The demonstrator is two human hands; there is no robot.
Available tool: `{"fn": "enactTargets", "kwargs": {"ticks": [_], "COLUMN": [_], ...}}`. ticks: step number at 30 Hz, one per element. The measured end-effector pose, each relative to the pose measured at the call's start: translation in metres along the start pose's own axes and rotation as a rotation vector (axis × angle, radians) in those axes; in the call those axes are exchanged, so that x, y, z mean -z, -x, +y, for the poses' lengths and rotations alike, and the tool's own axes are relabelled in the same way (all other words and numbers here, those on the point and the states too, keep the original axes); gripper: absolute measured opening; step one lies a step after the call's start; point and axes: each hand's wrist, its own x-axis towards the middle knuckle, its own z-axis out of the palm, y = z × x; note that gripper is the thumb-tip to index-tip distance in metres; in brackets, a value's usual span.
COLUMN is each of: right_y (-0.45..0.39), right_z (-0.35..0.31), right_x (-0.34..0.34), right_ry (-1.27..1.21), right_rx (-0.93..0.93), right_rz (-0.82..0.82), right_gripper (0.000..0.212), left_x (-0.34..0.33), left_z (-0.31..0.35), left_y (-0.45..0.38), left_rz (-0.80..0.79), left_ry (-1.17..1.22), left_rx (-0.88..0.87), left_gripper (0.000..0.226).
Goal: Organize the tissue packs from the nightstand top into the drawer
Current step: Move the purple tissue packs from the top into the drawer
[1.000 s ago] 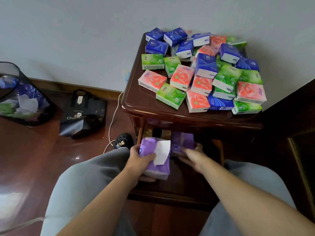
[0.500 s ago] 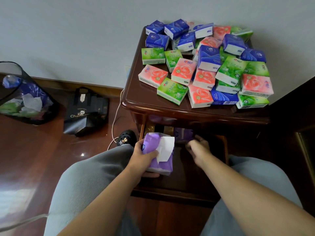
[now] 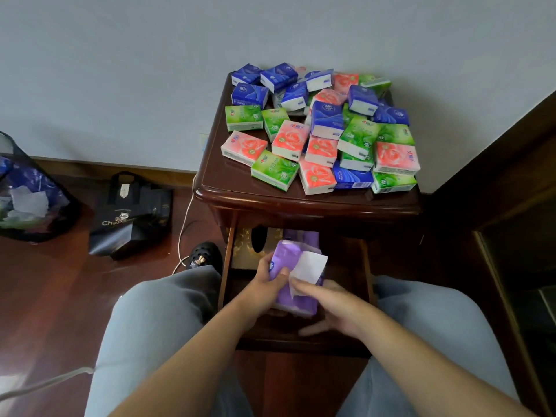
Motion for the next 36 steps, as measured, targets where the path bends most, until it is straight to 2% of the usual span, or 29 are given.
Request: {"fn": "enactTargets", "kwargs": {"ticks": [3, 5, 8, 11, 16, 19, 27, 33, 36], "right_y": [0.001, -0.002, -0.007, -0.014, -0.034, -0.045, -0.065, -0.069, -0.073], "right_z": [0.004, 0.0, -0.005, -0.006, -0.006, -0.011, -0.029, -0.024, -0.021], "right_x": [0.009, 0.016, 0.026, 0.033, 0.035, 0.035, 0.033, 0.026, 0.026], "right_ry": [-0.073, -0.199, -0.325, -0.347, -0.418, -0.577, -0.762, -0.809, -0.838], "right_rx": [-0.009, -0.031, -0.071, -0.116, -0.107, -0.069, -0.14, 0.011, -0.009], "right_rz": [0.113, 0.243, 0.439, 0.58, 0.714, 0.736, 0.721, 0.848, 0.732], "right_gripper": [0.044, 0.042, 0.036, 0.041, 0.05, 0.045, 0.038, 0.048, 0.046], "left_x": [-0.01, -0.015, -0.014, -0.011, -0.009, -0.009, -0.012, -0.01, -0.009], "left_z": [0.001, 0.003, 0.003, 0.003, 0.003, 0.004, 0.01, 0.008, 0.007], "left_y": [-0.004, -0.007, -0.014, -0.014, -0.019, -0.022, -0.026, -0.025, -0.023], "left_rz": [-0.042, 0.024, 0.199, 0.268, 0.262, 0.237, 0.19, 0.174, 0.167], "left_ry": [-0.02, -0.072, -0.383, -0.763, -0.946, -0.935, -0.995, -0.98, -0.979], "left_rx": [0.031, 0.024, -0.102, -0.159, -0.054, 0.002, 0.04, 0.037, 0.025], "left_gripper": [0.042, 0.04, 0.044, 0.045, 0.051, 0.06, 0.061, 0.062, 0.062]}}
